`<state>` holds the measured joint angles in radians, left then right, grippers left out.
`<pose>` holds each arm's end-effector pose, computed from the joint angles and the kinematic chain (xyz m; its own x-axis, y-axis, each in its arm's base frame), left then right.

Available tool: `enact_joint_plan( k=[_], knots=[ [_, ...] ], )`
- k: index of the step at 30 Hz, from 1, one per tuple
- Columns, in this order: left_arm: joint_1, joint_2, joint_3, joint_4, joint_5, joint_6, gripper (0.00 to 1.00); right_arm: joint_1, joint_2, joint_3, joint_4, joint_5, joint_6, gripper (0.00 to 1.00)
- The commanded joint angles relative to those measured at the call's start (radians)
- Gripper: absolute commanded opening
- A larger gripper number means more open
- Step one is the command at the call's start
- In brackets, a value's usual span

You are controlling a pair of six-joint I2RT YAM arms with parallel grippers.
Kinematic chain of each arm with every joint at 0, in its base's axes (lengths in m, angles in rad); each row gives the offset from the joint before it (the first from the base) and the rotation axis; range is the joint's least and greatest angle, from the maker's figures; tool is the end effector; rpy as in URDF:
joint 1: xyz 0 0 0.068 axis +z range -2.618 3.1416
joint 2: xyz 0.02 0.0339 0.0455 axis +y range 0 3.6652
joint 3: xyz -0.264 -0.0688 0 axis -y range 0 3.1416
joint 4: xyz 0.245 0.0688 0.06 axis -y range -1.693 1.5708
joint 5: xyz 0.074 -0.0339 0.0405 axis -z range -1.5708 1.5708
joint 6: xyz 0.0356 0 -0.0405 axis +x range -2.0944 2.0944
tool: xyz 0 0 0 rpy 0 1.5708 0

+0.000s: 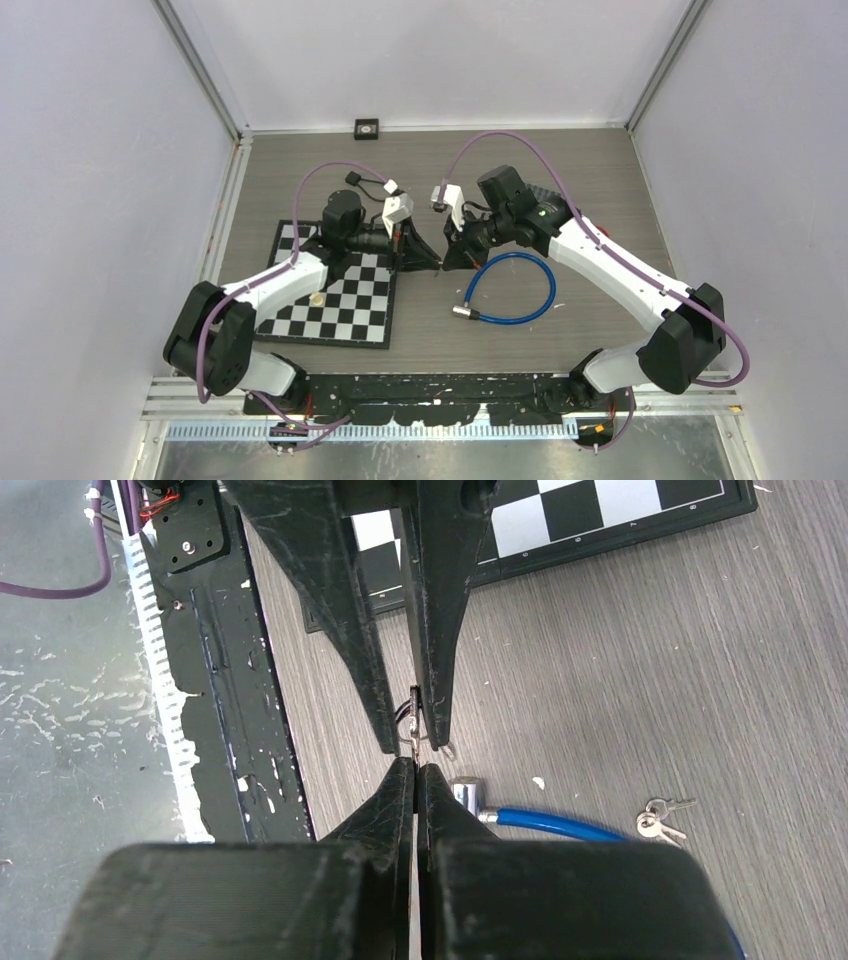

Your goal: Unlock with the key

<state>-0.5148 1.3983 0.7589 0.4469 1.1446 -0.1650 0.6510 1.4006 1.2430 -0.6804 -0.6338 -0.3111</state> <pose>0.2401 -0.1731 0.2586 -0.3255 0.1061 -0.9396 0.9408 -0.0636 -0.3331 0.2222 0.1958 0.3182 -0.3170 -0.5515 -0.7716 -0.9459 0.2438 0.2143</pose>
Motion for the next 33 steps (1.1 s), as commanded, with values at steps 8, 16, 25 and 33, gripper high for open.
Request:
enact_joint_plan(
  k=[8, 16, 25, 33],
  knots=[
    [0.006, 0.023, 0.013, 0.039, 0.041, -0.009, 0.00, -0.007, -0.033, 0.004, 0.061, -0.023, 0.014, 0.00],
    [0.012, -0.005, -0.011, 0.039, 0.027, 0.005, 0.00, -0.018, -0.049, -0.018, 0.073, -0.009, 0.015, 0.00],
    [0.047, -0.082, -0.011, -0.109, 0.002, 0.150, 0.00, -0.037, -0.084, -0.060, 0.064, 0.092, 0.002, 0.62],
    [0.082, -0.189, 0.080, -0.606, -0.079, 0.564, 0.00, -0.057, -0.136, -0.155, -0.056, 0.230, -0.098, 0.79]
  ],
)
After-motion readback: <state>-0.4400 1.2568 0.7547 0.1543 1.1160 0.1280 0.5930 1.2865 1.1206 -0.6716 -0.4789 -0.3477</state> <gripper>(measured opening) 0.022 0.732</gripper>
